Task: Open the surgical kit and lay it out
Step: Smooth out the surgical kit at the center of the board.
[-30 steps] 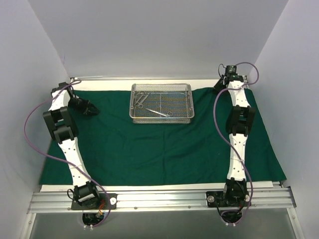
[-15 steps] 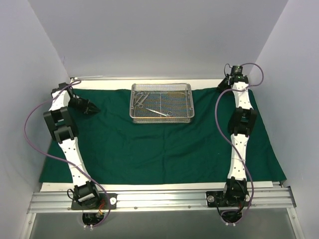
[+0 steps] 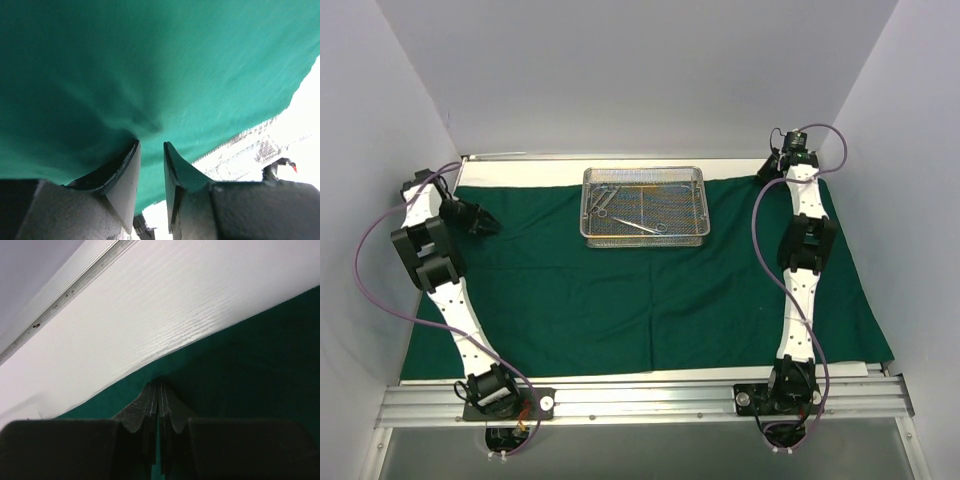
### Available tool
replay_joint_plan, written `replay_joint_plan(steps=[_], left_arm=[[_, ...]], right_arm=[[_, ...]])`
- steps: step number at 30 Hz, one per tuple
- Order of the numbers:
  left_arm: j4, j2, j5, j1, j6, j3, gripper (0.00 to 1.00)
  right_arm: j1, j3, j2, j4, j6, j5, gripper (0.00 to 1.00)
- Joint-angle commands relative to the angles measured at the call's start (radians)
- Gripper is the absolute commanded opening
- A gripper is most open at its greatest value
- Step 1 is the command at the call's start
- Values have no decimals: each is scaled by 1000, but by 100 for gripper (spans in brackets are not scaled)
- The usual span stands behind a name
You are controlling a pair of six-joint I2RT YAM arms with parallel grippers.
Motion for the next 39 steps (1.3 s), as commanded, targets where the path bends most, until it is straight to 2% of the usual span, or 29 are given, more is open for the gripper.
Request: replay_joint_plan(steps=[1,6,9,13,17,24,25,28,29,31,39], left_arm=[[-34,59,-91,16,58,135,35],[-24,16,-101,18,64,126,36],[15,-77,-105,9,74,80,37],[33,-175,-113,-8,78,59,40],[61,-173,-79,-37,63,86,41],[162,-116,-35,-128,-12,20,40],[165,-105,-35,-131,-20,20,40],[153,-41,-16,-136,-52,59,34],[142,-24,-10,-136,-60,72,33],[145,10,-2,-137,-75,108,33],[110,110,22,-134,-103,229,32]], right_arm=[[-7,-63,41,-170,-67,64,1],[7,-69,-5,-156,-98,42,5],[12,-69,-53,-141,-90,16,10],[15,-154,-192,-87,-57,7,17],[27,-291,-326,-37,-50,36,31],[24,-463,-478,-49,-124,78,40],[21,-472,-492,-56,-127,72,40],[18,-536,-519,-81,-135,58,12],[18,-570,-531,-58,-135,58,0],[15,-662,-562,-32,-124,53,0],[-24,-816,-565,17,-127,68,0]])
